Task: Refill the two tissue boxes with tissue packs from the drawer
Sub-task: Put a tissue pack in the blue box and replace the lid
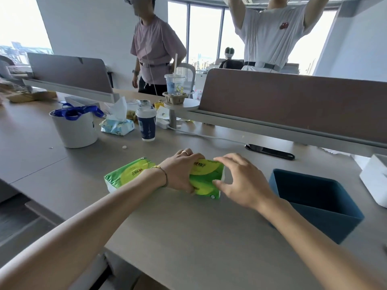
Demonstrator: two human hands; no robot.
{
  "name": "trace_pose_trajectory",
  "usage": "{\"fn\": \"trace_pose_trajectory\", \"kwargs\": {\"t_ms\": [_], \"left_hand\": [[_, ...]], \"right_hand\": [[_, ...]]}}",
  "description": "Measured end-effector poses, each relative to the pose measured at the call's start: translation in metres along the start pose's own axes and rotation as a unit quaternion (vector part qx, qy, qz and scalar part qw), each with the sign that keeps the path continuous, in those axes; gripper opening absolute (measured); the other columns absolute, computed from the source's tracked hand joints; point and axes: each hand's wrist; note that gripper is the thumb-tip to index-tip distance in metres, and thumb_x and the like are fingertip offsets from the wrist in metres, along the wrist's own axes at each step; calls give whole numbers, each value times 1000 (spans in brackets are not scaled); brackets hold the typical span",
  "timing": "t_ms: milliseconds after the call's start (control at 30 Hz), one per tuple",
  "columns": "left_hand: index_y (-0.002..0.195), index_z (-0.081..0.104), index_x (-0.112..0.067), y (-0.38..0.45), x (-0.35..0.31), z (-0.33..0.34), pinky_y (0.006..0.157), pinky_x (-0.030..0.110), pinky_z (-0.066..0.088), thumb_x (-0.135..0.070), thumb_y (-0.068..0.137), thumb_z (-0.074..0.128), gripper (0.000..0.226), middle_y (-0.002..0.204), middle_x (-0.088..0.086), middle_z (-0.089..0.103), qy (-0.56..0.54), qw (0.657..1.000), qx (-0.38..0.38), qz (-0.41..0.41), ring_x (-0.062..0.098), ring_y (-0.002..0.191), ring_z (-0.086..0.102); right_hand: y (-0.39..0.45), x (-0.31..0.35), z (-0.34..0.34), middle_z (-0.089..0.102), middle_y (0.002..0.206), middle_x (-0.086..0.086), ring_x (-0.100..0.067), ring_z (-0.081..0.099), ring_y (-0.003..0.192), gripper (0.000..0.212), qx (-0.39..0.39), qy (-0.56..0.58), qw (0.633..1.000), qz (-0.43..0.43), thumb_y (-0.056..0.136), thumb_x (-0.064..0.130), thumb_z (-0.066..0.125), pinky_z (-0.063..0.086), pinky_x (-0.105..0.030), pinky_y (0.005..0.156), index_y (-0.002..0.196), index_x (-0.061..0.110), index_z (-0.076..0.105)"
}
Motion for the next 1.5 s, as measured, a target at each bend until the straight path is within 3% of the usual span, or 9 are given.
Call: {"fn": "trace_pose_trajectory", "kwargs": {"t_ms": [200, 467, 867, 1133, 1333, 1500], "left_hand": [[140, 36, -47, -5, -46, -15, 97, 37, 48, -67, 49, 81, 103, 128, -9, 45, -64, 989, -126, 33, 17, 125, 41], [140, 39, -43, 27, -128, -25, 99, 39, 48, -72, 48, 76, 103, 125, -6, 47, -93, 977, -158, 105, 17, 121, 43], [148, 32, -39, 62, -217, -4, 103, 38, 44, -64, 58, 83, 107, 132, -3, 45, -99, 974, -100, 179, 19, 126, 40], [149, 33, -38, 66, -228, 10, 108, 37, 40, -63, 63, 82, 102, 133, -3, 44, -123, 968, -79, 204, 20, 126, 36], [153, 18, -45, 57, -225, 24, 109, 37, 39, -74, 54, 80, 120, 144, -6, 37, -101, 973, -4, 209, 18, 134, 31], [150, 26, -44, 54, -220, 35, 105, 35, 39, -70, 64, 75, 102, 135, -5, 46, -34, 975, -21, 218, 20, 123, 44]], "right_hand": [[-14, -18, -29, 31, 157, 5, -21, 47, 135, 89, -34, -32, 999, -9, 73, 66, 71, 46, -42, 104, 149, 35, 37], [-49, -68, -95, 30, 160, 11, -19, 43, 137, 87, -84, -57, 995, 16, 73, 53, 78, 46, -45, 104, 148, 38, 36], [-111, -134, -137, 45, 138, 17, -9, 48, 125, 83, -99, -76, 990, 64, 68, 53, 80, 47, -37, 99, 143, 39, 44], [-121, -154, -132, 46, 133, 16, -12, 50, 123, 78, -73, -48, 992, 88, 69, 53, 77, 48, -43, 98, 139, 37, 46], [-122, -163, -126, 49, 133, 15, -12, 55, 118, 77, -30, -33, 995, 88, 71, 46, 83, 46, -36, 100, 139, 36, 50], [-124, -165, -119, 55, 123, 17, -6, 57, 109, 61, 11, 16, 996, 88, 74, 47, 81, 46, -29, 95, 130, 37, 58]]}}
Point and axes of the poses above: each hand's wrist, its own y-axis towards the middle knuckle, its own z-axis out of the palm, x = y × z
